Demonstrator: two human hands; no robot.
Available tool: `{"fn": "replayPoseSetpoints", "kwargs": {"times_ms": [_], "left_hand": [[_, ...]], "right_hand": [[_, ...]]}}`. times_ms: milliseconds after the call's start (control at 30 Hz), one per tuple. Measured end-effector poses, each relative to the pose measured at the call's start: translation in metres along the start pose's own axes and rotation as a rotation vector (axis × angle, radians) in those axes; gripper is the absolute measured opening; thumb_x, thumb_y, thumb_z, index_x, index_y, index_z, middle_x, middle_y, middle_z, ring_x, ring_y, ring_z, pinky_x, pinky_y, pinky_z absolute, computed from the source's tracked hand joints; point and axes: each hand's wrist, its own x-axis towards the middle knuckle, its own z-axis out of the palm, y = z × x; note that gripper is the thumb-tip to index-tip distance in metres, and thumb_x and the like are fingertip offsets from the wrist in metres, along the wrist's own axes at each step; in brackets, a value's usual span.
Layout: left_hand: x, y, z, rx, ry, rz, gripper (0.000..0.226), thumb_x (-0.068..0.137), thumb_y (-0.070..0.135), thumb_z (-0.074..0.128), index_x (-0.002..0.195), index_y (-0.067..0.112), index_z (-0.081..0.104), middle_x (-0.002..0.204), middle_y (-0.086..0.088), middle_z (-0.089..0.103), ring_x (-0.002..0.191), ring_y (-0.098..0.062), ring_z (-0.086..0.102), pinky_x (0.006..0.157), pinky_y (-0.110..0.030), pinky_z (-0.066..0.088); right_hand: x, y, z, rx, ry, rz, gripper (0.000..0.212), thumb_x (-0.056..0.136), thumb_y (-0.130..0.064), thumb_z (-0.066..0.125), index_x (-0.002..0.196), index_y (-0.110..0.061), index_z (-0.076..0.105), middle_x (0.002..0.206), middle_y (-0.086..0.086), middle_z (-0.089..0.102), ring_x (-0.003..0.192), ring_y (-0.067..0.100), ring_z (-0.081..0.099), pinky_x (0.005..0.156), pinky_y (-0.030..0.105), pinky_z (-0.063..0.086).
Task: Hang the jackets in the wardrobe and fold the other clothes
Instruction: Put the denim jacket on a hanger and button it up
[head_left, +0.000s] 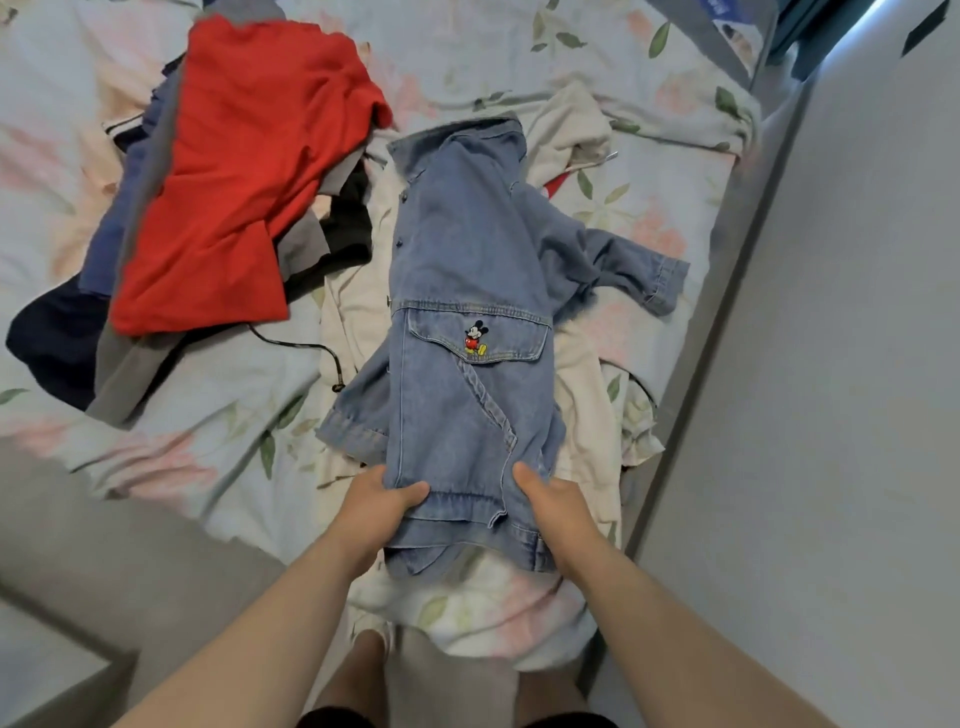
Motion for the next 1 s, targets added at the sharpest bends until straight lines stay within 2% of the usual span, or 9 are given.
{"fn": "replayPoseSetpoints", "kwargs": {"times_ms": [167,333,433,500,600,667,833,933,1000], "left_hand": [[-0.013,-0.038,-0.021,0.103,-0.010,-0.151,0.015,0.085,0.007,0.072,0.098,0.012,0.071,0.092,-0.005,0.076,0.087,-0.027,0.071,0.074,-0.035,0.056],[-0.022,-0.067,-0.030,0.367,-0.054,-0.232,0.022,0.077,-0.002,0.065,0.099,-0.003,0.066,0.087,-0.012,0.072,0.075,-0.023,0.063,0.064,-0.028,0.051],[-0.003,-0.048,-0.027,0.451,-0.147,-0.224,0.030,0.072,0.005,0.071,0.102,0.007,0.068,0.099,-0.008,0.071,0.087,-0.022,0.065,0.076,-0.031,0.055],[0.015,-0.024,-0.026,0.319,-0.159,-0.196,0.035,0.076,0.016,0.076,0.110,0.011,0.067,0.107,-0.004,0.071,0.096,-0.022,0.067,0.083,-0.035,0.055],[0.045,0.023,-0.026,0.393,0.046,-0.033,0.032,0.081,0.042,0.072,0.095,0.014,0.065,0.093,-0.001,0.068,0.085,-0.018,0.064,0.067,-0.033,0.047],[0.061,0.052,-0.025,0.555,0.187,0.077,0.045,0.080,0.057,0.063,0.079,0.013,0.055,0.078,-0.002,0.061,0.075,-0.019,0.059,0.057,-0.032,0.038],[0.095,0.105,-0.020,0.837,0.544,0.391,0.043,0.078,0.064,0.048,0.069,0.022,0.052,0.067,0.005,0.056,0.059,-0.017,0.050,0.048,-0.027,0.029],[0.126,0.132,-0.010,0.690,0.345,0.446,0.038,0.081,0.050,0.065,0.096,0.015,0.062,0.094,0.000,0.063,0.084,-0.024,0.060,0.066,-0.032,0.046],[0.144,0.143,-0.005,0.422,0.155,0.302,0.053,0.079,0.043,0.074,0.117,0.009,0.058,0.113,-0.004,0.063,0.098,-0.025,0.063,0.084,-0.039,0.054]], "right_hand": [[-0.008,0.034,-0.011,-0.114,0.016,0.094,0.036,0.087,-0.034,0.068,0.091,0.002,0.072,0.081,0.006,0.067,0.073,0.020,0.062,0.066,0.028,0.046],[-0.008,0.058,-0.019,-0.274,-0.083,0.168,0.014,0.085,-0.027,0.070,0.077,-0.016,0.069,0.086,0.001,0.074,0.077,0.013,0.067,0.063,0.023,0.051],[0.004,0.041,-0.013,-0.339,-0.009,0.110,0.031,0.086,-0.033,0.067,0.069,-0.008,0.062,0.076,0.010,0.067,0.072,0.021,0.064,0.061,0.029,0.046],[0.014,0.020,-0.009,-0.410,0.112,0.052,0.037,0.088,-0.037,0.062,0.063,-0.013,0.048,0.068,0.004,0.053,0.063,0.019,0.053,0.054,0.030,0.036],[0.027,-0.018,0.001,-0.408,0.279,-0.060,0.019,0.086,-0.031,0.059,0.084,-0.012,0.058,0.086,0.005,0.057,0.076,0.023,0.057,0.065,0.032,0.045],[0.036,-0.045,0.010,-0.405,0.321,-0.161,0.027,0.086,-0.030,0.059,0.108,-0.013,0.060,0.100,0.004,0.058,0.085,0.022,0.058,0.073,0.032,0.045],[0.055,-0.100,0.030,-0.408,0.288,-0.345,0.038,0.090,-0.029,0.058,0.124,-0.014,0.059,0.123,0.005,0.058,0.109,0.023,0.058,0.093,0.037,0.049],[0.061,-0.116,0.039,-0.407,0.258,-0.360,0.039,0.091,-0.029,0.059,0.127,-0.017,0.058,0.128,0.002,0.056,0.116,0.020,0.054,0.097,0.033,0.044],[0.065,-0.122,0.042,-0.400,0.227,-0.351,0.036,0.091,-0.028,0.059,0.125,-0.017,0.059,0.126,0.000,0.058,0.115,0.018,0.055,0.096,0.031,0.043]]}}
